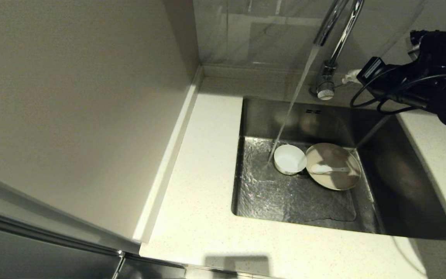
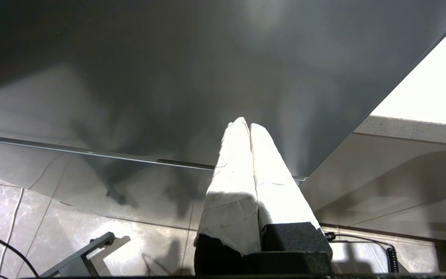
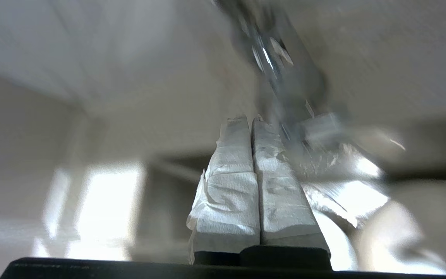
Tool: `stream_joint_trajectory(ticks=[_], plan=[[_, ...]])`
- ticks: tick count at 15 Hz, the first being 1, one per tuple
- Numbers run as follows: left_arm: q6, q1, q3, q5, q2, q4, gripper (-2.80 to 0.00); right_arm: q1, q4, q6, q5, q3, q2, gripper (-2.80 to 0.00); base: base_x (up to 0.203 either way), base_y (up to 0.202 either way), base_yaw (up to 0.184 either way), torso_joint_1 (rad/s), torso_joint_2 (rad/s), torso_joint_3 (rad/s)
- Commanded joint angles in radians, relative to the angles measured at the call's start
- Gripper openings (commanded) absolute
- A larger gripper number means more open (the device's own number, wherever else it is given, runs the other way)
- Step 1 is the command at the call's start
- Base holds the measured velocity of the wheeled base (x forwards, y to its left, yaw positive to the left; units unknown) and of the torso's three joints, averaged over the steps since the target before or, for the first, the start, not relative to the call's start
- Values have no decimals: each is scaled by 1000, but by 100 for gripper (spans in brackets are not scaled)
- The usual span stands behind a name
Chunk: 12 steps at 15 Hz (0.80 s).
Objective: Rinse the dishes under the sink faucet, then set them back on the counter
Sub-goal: Turn off the faucet
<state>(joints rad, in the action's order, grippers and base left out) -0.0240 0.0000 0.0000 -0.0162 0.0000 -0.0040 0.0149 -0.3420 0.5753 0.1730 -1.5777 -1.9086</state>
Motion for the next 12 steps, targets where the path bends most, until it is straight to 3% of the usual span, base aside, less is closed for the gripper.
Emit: stream_joint_trajectory(ticks=[1, 4, 5, 12], plan=[[-1, 0, 0, -1, -3, -1, -280, 2, 74, -152, -2, 66, 94, -280, 0, 0, 0, 0, 0, 0], [-1, 0, 0, -1, -3, -1, -280, 18, 153, -424, -63, 75, 103, -280, 0, 0, 0, 0, 0, 0], [-1, 0, 0, -1, -3, -1, -280, 38, 154, -462, -108, 54, 88, -280, 0, 0, 0, 0, 0, 0], [-1, 0, 0, -1, -3, -1, -280, 68, 158, -563, -145, -91, -69, -280, 0, 0, 0, 0, 0, 0]])
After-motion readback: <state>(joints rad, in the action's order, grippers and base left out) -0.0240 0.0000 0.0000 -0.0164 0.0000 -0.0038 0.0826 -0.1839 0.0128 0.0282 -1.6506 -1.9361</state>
